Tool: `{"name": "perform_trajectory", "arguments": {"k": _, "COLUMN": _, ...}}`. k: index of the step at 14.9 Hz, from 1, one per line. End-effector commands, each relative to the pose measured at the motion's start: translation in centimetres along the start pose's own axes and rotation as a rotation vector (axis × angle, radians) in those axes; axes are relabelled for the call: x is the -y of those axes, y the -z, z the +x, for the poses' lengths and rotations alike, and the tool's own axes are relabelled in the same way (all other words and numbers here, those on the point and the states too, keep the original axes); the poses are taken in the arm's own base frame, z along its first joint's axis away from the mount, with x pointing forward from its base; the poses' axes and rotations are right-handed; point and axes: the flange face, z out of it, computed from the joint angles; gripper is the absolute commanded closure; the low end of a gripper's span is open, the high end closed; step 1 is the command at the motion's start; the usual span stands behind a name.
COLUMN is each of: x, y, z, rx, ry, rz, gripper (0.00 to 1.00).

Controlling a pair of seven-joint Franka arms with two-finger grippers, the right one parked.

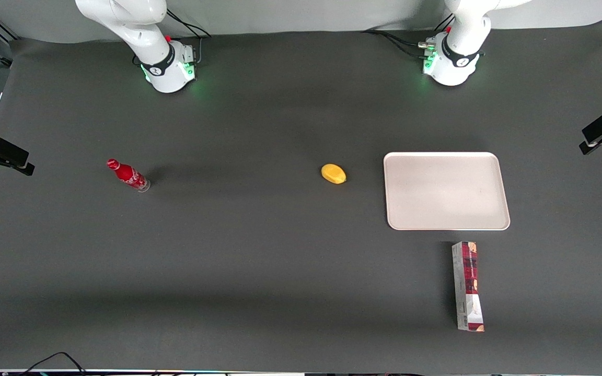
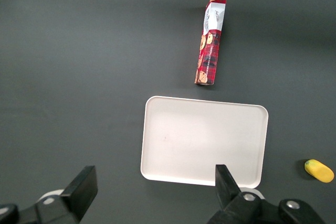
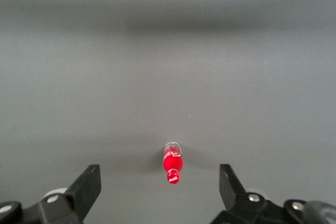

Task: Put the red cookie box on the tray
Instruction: 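Move the left gripper toward the red-and-white cookie box beside the tray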

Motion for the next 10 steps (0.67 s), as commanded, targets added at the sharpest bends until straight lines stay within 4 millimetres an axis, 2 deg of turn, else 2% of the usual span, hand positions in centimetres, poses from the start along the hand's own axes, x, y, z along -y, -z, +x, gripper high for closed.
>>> {"name": "perform_trajectory", "arguments": {"k": 1, "x": 0.0, "y": 0.4, "z": -0.3, "rx": 0.011, "ry": -0.017, "rz": 0.012, "gripper": 0.0}}
{"name": "perform_trajectory", "arguments": {"k": 4, "x": 0.0, "y": 0.1, "z": 0.1, "rx": 0.003, "ry": -0.019, "rz": 0.01, "gripper": 0.0}}
{"name": "perform_trajectory", "arguments": {"k": 6, "x": -0.6, "y": -1.0, "z": 0.9, "rx": 0.015, "ry": -0.025, "rz": 0.001, "gripper": 0.0}}
{"name": "perform_trajectory", "arguments": {"k": 7, "x": -1.0, "y": -1.5, "z": 1.9, "rx": 0.017, "ry": -0.032, "rz": -0.007, "gripper": 0.0}}
{"name": "perform_trajectory", "arguments": {"k": 9, "x": -2.1, "y": -2.7, "z": 5.5, "rx": 0.017, "ry": -0.047, "rz": -0.019, "gripper": 0.0}}
{"name": "perform_trajectory", "arguments": {"k": 10, "x": -2.3, "y": -4.1, "z": 7.5, "rx": 0.03, "ry": -0.049, "rz": -0.026, "gripper": 0.0}}
